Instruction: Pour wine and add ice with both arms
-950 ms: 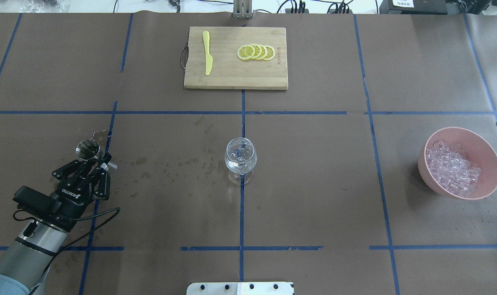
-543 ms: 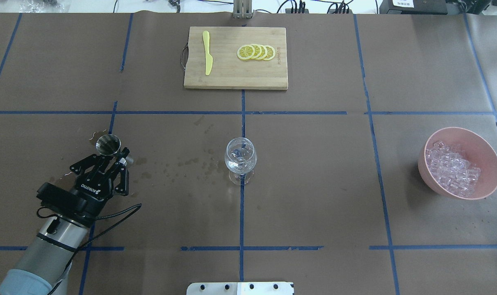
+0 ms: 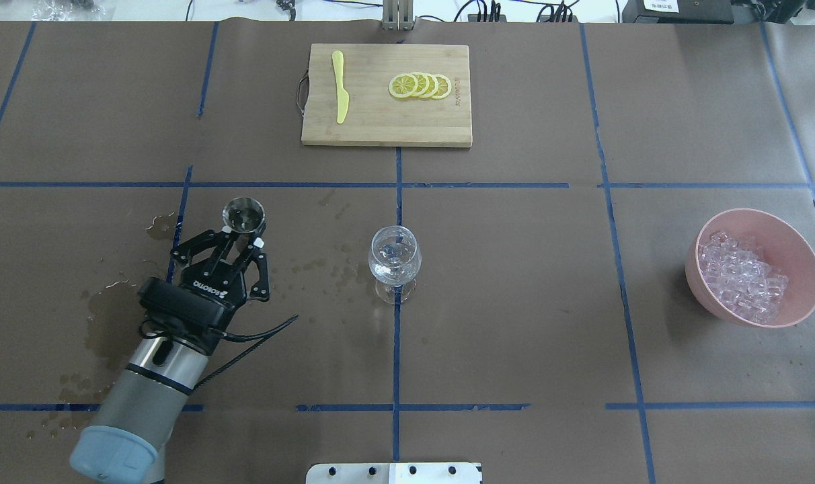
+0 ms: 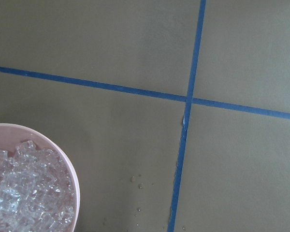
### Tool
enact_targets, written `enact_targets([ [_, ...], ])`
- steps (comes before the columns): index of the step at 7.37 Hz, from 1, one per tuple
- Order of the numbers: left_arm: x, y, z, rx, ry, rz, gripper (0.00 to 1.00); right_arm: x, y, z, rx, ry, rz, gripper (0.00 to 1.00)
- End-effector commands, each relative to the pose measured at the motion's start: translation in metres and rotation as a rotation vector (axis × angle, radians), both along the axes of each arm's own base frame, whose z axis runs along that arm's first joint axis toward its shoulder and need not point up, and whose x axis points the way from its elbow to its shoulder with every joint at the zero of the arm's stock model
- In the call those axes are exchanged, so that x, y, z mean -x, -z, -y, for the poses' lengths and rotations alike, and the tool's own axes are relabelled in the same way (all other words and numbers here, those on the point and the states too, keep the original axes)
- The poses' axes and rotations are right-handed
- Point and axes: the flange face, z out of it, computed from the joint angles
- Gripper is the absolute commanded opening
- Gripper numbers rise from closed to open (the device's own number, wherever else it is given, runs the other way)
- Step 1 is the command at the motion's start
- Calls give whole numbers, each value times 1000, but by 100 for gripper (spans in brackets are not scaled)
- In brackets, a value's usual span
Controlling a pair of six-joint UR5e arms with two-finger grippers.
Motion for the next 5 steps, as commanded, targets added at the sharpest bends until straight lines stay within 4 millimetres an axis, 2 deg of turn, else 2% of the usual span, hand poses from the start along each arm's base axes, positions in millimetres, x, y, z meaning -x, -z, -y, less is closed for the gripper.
enact_targets([
  [1, -22, 29, -1, 8, -3, 69, 0, 0, 0, 0, 3, -3, 0, 100],
  [2, -30, 34, -1, 8, -3, 141, 0, 0, -1, -1, 4, -3, -1, 100],
  [4, -33, 38, -1, -26, 6, 233, 0, 0, -1, -1, 4, -3, -1, 100],
  [5, -35, 48, -2, -42, 9, 252, 0, 0, -1, -1, 6, -3, -1, 100],
])
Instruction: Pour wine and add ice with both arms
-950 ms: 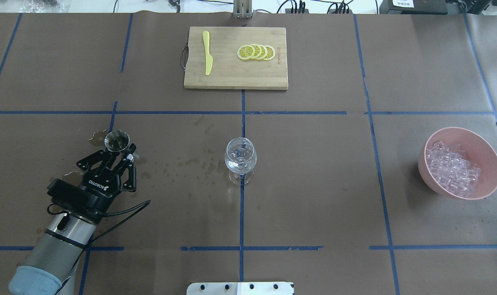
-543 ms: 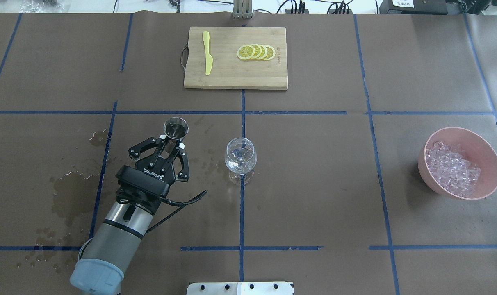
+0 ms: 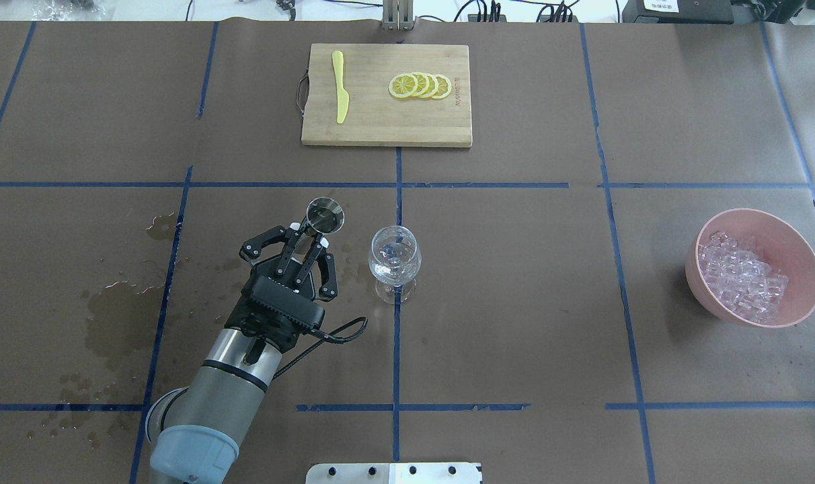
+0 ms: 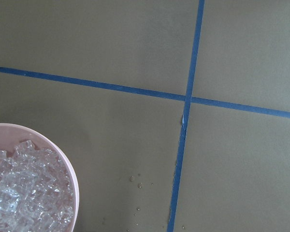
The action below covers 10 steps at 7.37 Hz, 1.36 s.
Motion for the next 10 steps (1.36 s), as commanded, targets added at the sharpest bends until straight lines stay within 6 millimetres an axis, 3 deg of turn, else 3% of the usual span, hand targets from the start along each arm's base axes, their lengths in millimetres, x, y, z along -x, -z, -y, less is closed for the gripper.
enact_targets([
  [1, -9, 20, -1, -34, 6, 91, 0, 0, 0, 0, 0, 0, 0, 100],
  [5, -25, 17, 1, -20, 6, 228, 0, 0, -1, -1, 4, -1, 0, 100],
  [7, -29, 35, 0, -63, 10, 323, 0, -1, -2, -1, 5, -3, 0, 100],
  [10, -29, 36, 0, -97, 15, 410, 0, 0, -4, -3, 10, -1, 0, 100],
])
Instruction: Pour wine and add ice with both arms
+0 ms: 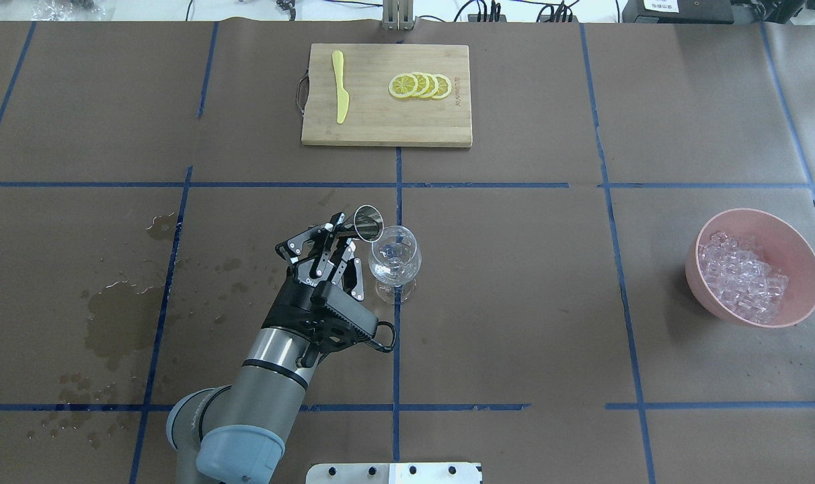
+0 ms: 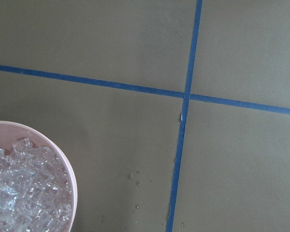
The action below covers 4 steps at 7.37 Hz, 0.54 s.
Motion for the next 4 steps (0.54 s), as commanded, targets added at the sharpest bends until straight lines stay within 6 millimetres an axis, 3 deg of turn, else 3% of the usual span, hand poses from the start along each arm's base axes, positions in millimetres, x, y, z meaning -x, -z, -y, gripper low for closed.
enact_targets([
  [1, 0, 1, 0, -28, 2, 73, 0, -1, -1, 0, 2, -1, 0, 100],
  [4, 3, 2, 1, -70, 16, 180, 0, 0, -2, -1, 2, 1, 0, 100],
])
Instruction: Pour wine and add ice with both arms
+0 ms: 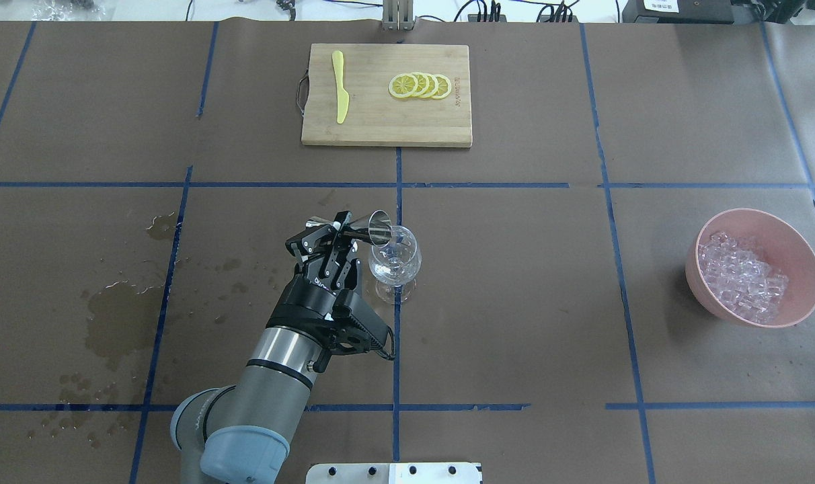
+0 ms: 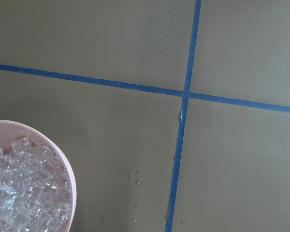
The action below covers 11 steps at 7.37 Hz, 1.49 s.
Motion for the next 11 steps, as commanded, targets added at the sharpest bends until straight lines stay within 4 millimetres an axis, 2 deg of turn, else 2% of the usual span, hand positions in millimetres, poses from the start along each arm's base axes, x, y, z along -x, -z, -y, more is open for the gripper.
enact_targets([
  [1, 3, 1, 0, -29, 34, 83, 0, -1, 0, 0, 0, 0, 0, 100],
  [3, 5, 3, 1, -55, 65, 161, 0, -1, 0, 0, 1, -1, 0, 100],
  [4, 6, 10, 2, -69, 75, 192, 0, 0, 0, 0, 1, 0, 0, 100],
  [11, 9, 9, 3, -118, 117, 367, 0, 0, -4, 0, 9, 0, 1, 100],
])
